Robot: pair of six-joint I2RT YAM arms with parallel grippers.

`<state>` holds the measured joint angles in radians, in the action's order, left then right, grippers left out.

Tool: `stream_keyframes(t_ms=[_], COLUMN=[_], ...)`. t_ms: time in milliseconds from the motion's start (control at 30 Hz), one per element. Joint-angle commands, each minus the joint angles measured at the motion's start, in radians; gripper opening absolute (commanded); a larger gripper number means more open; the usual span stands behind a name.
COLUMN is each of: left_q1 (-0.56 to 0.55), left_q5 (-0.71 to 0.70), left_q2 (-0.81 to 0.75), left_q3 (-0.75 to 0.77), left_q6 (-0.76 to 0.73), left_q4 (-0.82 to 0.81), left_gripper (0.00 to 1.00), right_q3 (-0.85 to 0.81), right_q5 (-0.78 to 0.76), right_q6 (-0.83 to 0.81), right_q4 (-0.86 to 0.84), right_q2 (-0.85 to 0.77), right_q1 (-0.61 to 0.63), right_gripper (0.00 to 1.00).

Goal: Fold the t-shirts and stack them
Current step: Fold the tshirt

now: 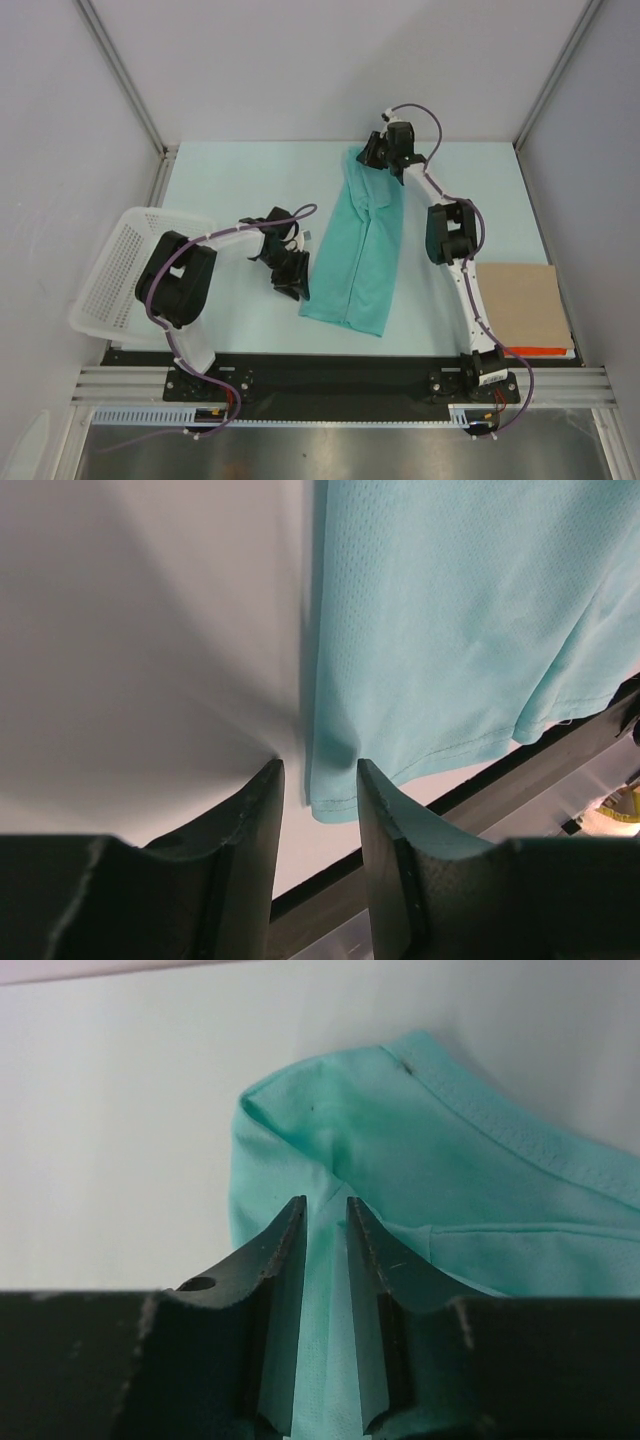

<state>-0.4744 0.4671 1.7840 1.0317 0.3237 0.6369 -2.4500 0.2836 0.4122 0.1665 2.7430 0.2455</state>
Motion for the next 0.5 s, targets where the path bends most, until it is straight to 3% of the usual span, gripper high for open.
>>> stream_keyframes(t_ms=[0,200,367,467], left_q1=[0.008,0.01,0.008,0.008], left_q5=[0.025,0.031,0.041,0.042], left_q2=[-0.018,-0.012,-0.002,-0.001], left_q3=[-0.01,-0.013,-0.016,-0.022], left_q6=[-0.009,-0.021,-0.025,-0.028], left_q4=[-0.009,-0.013,-0.016,-0.017], left_gripper=[0.4,0.4,0.41,0.41], right_q3=[0.029,0.036,0.028,0.028], right_q5=[-0.041,-0.061,-0.081,-0.083], right_q6=[-0.029,-0.047,-0.058,-0.058], right_q4=[0.014,0.033,0.048,0.067], right_q2=[-0.081,-0.108,-0.128,-0.138], right_q1=[0.014,0.021,0.021,0.024], right_gripper=[0.27,0.25,0.36,0.37])
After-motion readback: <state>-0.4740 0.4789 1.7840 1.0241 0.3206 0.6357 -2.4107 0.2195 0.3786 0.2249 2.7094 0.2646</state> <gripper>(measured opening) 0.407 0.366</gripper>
